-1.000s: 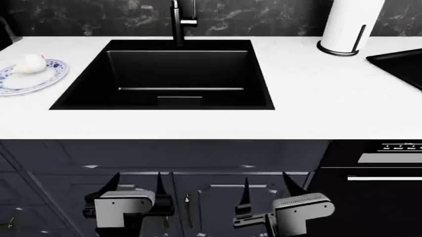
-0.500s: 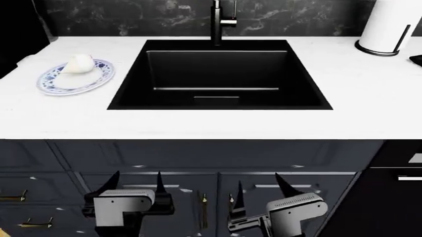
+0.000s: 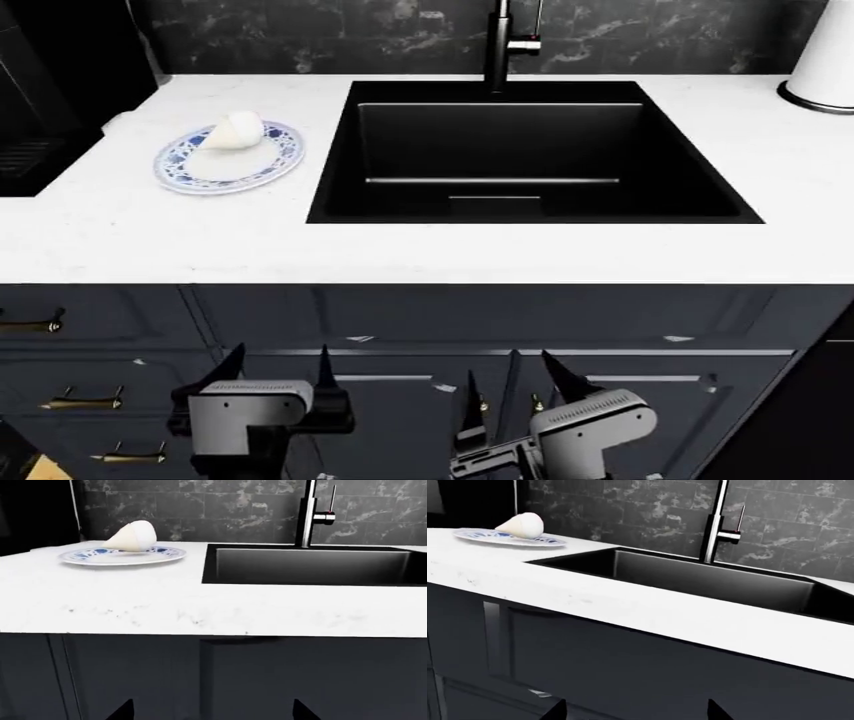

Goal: Move the dessert items from the plate to the tray.

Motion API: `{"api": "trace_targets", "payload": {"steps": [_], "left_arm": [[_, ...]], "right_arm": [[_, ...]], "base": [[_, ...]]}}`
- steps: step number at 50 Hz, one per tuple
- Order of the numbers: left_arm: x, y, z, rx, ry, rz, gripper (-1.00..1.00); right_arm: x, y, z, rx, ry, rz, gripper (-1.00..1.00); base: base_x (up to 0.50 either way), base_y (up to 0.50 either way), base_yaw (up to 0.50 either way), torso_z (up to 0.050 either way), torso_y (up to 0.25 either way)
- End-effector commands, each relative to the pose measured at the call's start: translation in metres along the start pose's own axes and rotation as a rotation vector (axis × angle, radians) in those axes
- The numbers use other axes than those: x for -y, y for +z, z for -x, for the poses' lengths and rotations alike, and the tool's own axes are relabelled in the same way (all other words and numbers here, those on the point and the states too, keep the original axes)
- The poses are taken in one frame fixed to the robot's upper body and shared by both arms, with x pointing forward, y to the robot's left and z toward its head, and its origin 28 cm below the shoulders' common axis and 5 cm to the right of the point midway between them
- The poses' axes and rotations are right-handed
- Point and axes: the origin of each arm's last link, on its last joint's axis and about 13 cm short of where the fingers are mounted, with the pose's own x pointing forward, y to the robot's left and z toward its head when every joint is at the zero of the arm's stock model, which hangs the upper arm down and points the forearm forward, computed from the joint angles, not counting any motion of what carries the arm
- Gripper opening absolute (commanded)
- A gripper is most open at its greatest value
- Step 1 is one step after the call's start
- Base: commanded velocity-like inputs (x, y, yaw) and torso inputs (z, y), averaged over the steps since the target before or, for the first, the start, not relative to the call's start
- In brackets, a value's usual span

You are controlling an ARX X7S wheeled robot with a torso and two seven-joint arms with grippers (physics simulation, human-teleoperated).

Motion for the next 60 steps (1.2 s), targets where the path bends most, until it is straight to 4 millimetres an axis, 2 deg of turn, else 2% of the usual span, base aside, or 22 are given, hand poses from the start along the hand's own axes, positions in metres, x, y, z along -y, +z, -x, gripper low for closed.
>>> {"api": "trace_targets", "payload": {"steps": [1,6,11,19,23,27,30,33,37,40,44,49,60], "left_arm": [[0.003,0.011,0.000,0.011,-0.034,0.011,1.00],[0.004,0.033,-0.003,0.023,-0.041,-0.011,1.00],[0.004,0.067,-0.003,0.078,-0.076,-0.063,1.00],[-0.006,0.128,-0.013,0.221,-0.199,-0.008,1.00],[-0.014,0.152,-0.020,0.234,-0.259,-0.053,1.00],[-0.020,0.165,-0.038,0.213,-0.326,-0.111,1.00],[-0.027,0.177,-0.056,0.178,-0.402,-0.122,1.00],[-0.040,0.194,-0.080,0.121,-0.461,-0.174,1.00],[-0.058,0.215,-0.110,0.050,-0.434,-0.221,1.00],[-0.066,0.223,-0.125,0.012,-0.406,-0.250,1.00],[-0.071,0.222,-0.136,-0.027,-0.377,-0.283,1.00],[-0.071,0.222,-0.139,-0.037,-0.376,-0.324,1.00],[-0.074,0.217,-0.137,-0.061,-0.369,-0.315,1.00]], "right_arm": [[-0.002,0.008,0.002,-0.012,0.027,0.017,1.00],[-0.003,0.015,0.005,-0.002,0.034,0.019,1.00],[-0.002,0.032,0.011,0.034,0.057,-0.020,1.00],[0.013,0.083,0.027,0.191,0.031,-0.068,1.00],[0.020,0.106,0.034,0.251,0.032,-0.080,1.00],[0.025,0.111,0.033,0.225,0.072,-0.085,1.00],[0.033,0.119,0.032,0.157,0.150,-0.169,1.00],[0.045,0.137,0.034,0.119,0.208,-0.241,1.00],[0.062,0.158,0.034,0.086,0.176,-0.270,1.00],[0.070,0.166,0.034,0.056,0.153,-0.243,1.00],[0.074,0.170,0.036,0.007,0.138,-0.186,1.00],[0.075,0.181,0.039,0.027,0.171,-0.120,1.00],[0.078,0.185,0.032,0.002,0.201,-0.073,1.00]], "base": [[0.00,0.00,0.00,0.000,0.000],[0.00,0.00,0.00,0.000,0.000],[0.00,0.00,0.00,0.000,0.000],[0.00,0.00,0.00,0.000,0.000],[0.00,0.00,0.00,0.000,0.000],[0.00,0.00,0.00,0.000,0.000],[0.00,0.00,0.00,0.000,0.000],[0.00,0.00,0.00,0.000,0.000],[0.00,0.00,0.00,0.000,0.000],[0.19,0.00,0.00,0.000,0.000],[0.50,0.00,0.00,0.000,0.000],[0.50,0.02,0.00,0.000,0.000],[0.48,0.35,0.00,0.000,0.000]]}}
